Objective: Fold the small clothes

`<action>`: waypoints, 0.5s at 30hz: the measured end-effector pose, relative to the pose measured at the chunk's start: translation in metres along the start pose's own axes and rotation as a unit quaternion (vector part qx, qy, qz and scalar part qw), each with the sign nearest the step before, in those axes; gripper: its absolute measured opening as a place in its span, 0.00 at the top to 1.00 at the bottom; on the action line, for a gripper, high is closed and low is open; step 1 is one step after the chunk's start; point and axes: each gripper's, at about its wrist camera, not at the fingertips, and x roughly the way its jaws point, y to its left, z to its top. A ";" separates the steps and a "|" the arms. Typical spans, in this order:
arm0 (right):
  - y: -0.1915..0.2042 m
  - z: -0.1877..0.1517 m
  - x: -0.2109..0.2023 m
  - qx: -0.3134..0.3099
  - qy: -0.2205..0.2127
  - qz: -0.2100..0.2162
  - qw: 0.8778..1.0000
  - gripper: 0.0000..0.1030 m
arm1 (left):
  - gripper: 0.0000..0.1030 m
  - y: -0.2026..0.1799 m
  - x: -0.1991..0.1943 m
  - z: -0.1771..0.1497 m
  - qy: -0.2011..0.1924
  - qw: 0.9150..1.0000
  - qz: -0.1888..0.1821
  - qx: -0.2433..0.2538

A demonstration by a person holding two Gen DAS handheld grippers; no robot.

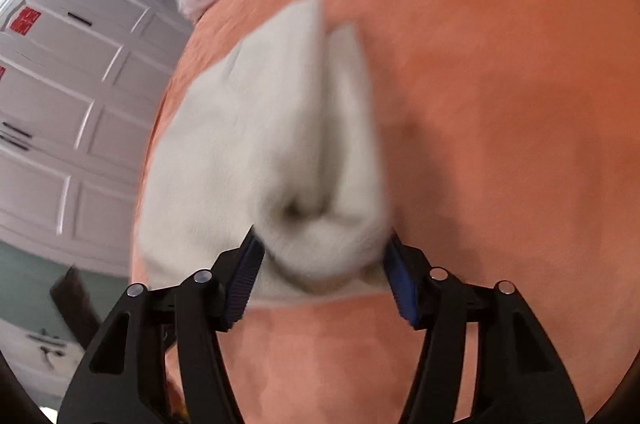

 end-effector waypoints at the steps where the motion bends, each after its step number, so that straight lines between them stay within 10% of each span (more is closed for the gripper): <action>1: 0.011 -0.006 0.002 -0.016 0.006 0.007 1.000 0.50 | 0.46 0.010 -0.002 0.003 -0.009 1.000 0.021 -0.001; 9: 0.022 -0.038 0.025 -0.026 -0.013 -0.003 1.000 0.52 | 0.48 0.051 0.001 -0.007 0.008 0.999 0.014 -0.038; 15: 0.034 -0.020 0.016 -0.078 -0.009 -0.018 0.997 0.75 | 0.49 0.049 0.004 -0.012 0.017 0.999 0.003 -0.051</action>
